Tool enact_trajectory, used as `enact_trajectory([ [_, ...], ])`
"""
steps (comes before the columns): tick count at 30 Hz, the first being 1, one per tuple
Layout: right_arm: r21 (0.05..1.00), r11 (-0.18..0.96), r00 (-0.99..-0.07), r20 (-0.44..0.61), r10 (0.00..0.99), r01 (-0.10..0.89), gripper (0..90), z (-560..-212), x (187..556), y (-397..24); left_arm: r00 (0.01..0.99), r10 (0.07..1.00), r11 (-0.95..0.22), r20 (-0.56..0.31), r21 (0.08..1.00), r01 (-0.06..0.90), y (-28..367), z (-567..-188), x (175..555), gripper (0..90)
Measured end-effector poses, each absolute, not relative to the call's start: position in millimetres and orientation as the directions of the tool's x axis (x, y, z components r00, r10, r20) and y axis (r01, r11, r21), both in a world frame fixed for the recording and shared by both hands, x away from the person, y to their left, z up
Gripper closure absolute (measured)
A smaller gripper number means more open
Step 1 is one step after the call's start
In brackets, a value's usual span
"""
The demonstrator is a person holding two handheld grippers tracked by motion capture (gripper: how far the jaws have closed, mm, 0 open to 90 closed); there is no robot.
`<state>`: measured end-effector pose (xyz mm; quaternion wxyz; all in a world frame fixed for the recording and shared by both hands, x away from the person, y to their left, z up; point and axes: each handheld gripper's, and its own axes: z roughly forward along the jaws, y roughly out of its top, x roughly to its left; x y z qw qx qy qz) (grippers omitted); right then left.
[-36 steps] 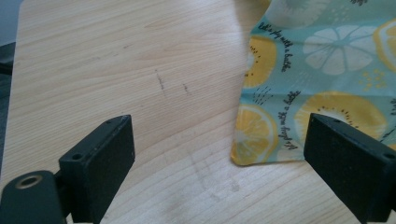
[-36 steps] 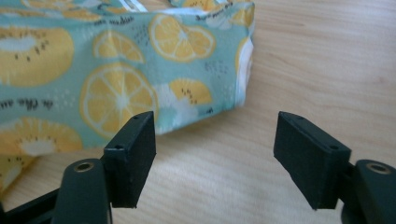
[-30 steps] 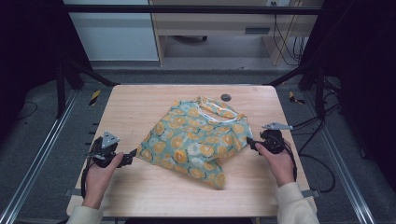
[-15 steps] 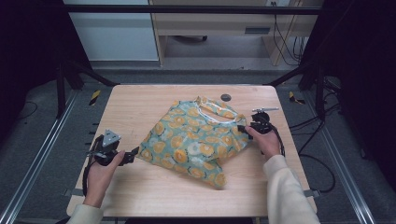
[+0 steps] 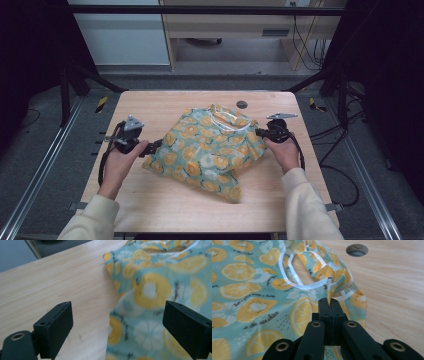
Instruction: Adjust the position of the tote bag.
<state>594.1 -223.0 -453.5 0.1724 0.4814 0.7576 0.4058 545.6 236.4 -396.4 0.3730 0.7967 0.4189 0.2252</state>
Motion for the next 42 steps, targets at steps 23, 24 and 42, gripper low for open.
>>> enact_trajectory([
  [23,0.818,0.274,-0.543,0.055,0.838,0.506,90.0,-428,583,-207,0.634,0.771,-0.5,-0.054,0.565,0.657,176,-413,611,63.0],
  [24,0.818,0.274,-0.543,0.055,0.838,0.506,90.0,-428,583,-207,0.646,0.762,-0.512,-0.058,0.557,0.654,177,-416,609,63.0],
  [42,0.868,0.303,-0.559,-0.036,0.828,0.393,90.0,-382,555,-223,0.589,0.803,-0.409,0.093,0.805,0.43,209,-398,552,90.0],
])
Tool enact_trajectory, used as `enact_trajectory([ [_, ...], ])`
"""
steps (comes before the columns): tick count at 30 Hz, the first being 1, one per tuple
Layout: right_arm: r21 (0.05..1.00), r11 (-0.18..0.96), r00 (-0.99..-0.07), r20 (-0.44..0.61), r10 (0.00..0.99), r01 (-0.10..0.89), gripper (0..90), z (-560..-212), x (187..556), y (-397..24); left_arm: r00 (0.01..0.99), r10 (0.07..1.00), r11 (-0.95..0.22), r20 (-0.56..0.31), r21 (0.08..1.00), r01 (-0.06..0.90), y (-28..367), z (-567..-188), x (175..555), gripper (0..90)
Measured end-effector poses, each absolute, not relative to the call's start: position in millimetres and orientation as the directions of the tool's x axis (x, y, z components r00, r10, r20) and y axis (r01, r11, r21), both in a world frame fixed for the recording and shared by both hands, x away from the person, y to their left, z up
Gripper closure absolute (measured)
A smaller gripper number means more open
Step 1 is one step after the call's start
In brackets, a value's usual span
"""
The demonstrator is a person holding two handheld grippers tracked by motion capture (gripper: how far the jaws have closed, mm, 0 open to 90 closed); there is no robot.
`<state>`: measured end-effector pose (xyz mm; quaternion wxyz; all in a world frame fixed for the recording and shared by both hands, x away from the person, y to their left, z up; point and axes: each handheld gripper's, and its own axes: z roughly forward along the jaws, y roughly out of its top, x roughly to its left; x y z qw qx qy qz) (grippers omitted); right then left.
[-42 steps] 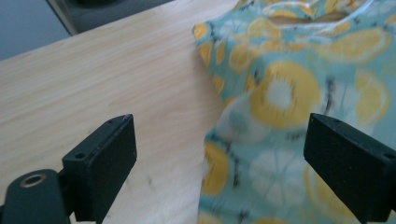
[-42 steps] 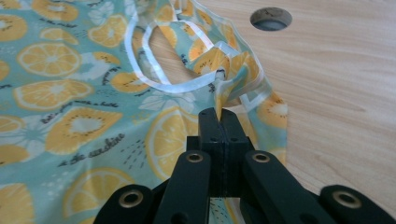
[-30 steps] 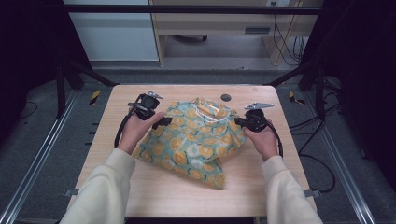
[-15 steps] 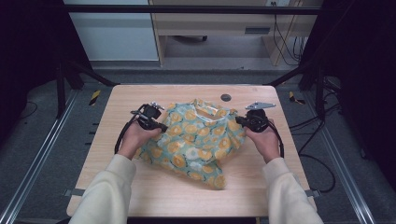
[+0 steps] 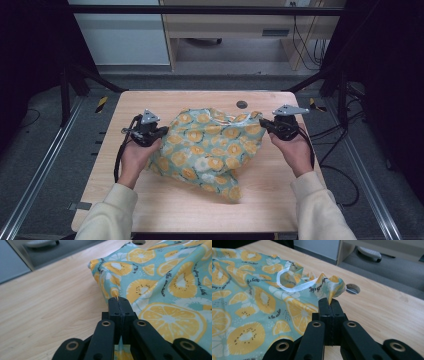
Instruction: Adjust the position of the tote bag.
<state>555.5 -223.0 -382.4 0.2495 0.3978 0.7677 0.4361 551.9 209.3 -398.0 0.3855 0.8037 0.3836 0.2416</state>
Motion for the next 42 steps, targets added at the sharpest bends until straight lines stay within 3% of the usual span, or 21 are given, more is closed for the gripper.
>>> enact_trajectory([
  [14,0.898,0.282,-0.585,-0.034,0.811,0.339,90.0,-359,535,-224,0.588,0.805,-0.357,0.074,0.853,0.381,222,-390,535,90.0],
  [42,0.936,0.232,-0.619,-0.02,0.785,0.265,90.0,-346,503,-225,0.597,0.797,-0.33,0.098,0.897,0.293,239,-372,503,90.0],
])
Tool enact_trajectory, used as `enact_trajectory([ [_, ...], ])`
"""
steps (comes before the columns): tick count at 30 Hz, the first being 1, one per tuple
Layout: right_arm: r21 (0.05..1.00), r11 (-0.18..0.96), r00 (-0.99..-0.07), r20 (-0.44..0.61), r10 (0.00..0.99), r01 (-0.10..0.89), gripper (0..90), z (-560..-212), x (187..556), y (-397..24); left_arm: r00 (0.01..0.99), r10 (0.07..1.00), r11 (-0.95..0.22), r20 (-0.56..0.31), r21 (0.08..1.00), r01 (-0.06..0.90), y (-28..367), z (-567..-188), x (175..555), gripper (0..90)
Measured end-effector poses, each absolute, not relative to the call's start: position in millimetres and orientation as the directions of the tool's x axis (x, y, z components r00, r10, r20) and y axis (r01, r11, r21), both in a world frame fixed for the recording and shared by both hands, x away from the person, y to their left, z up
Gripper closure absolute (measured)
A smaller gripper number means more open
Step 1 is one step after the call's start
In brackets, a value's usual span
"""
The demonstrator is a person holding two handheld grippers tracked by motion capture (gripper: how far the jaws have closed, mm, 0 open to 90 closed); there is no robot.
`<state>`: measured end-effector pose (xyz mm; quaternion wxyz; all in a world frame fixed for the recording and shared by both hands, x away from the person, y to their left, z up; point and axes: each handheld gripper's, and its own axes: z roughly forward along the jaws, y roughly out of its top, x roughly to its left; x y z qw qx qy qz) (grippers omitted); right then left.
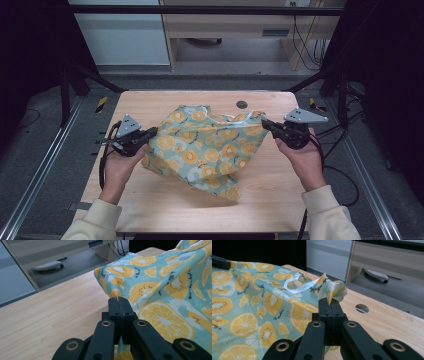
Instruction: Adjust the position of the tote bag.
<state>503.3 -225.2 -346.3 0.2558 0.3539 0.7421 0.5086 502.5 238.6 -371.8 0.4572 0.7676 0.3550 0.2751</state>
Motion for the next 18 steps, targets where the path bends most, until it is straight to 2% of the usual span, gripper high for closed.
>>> enact_trajectory([
  [5,0.943,0.223,-0.633,-0.019,0.774,0.246,90.0,-346,492,-224,0.592,0.8,-0.32,0.099,0.904,0.282,243,-369,495,90.0],
  [18,0.946,0.209,-0.627,-0.009,0.779,0.247,90.0,-349,490,-225,0.598,0.796,-0.303,0.093,0.916,0.261,245,-371,486,90.0],
])
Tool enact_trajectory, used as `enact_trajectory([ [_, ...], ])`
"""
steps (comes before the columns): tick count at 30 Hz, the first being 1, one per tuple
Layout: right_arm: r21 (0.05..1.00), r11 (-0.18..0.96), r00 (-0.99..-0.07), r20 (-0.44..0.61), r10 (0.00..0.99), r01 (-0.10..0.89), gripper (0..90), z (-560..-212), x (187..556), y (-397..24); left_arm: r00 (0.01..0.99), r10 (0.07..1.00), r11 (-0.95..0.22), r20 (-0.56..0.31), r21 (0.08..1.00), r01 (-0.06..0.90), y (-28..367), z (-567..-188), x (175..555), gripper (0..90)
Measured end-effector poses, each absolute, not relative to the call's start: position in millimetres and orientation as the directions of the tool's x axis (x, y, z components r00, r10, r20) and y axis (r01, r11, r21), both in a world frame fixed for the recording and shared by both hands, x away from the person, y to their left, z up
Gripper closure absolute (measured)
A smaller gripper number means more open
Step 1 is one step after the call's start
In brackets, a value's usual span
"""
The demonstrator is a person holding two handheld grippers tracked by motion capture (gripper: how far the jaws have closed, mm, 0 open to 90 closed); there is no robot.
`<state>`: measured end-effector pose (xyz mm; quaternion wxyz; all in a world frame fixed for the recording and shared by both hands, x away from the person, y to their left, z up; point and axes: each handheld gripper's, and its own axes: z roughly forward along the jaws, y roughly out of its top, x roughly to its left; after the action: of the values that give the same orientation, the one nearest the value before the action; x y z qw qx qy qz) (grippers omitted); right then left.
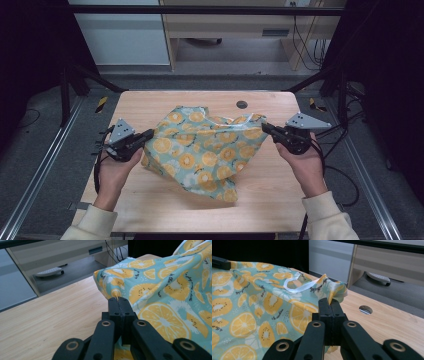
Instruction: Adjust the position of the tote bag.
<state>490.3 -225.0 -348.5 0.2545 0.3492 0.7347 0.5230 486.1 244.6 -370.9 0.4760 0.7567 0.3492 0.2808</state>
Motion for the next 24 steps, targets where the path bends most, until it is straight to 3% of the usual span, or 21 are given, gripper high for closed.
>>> enact_trajectory([
  [14,0.949,0.191,-0.623,0.007,0.782,0.251,90.0,-353,491,-224,0.598,0.798,-0.287,0.076,0.92,0.266,247,-378,481,90.0],
  [24,0.957,0.177,-0.637,0.01,0.77,0.229,90.0,-354,471,-224,0.599,0.797,-0.271,0.074,0.931,0.246,253,-380,468,90.0],
])
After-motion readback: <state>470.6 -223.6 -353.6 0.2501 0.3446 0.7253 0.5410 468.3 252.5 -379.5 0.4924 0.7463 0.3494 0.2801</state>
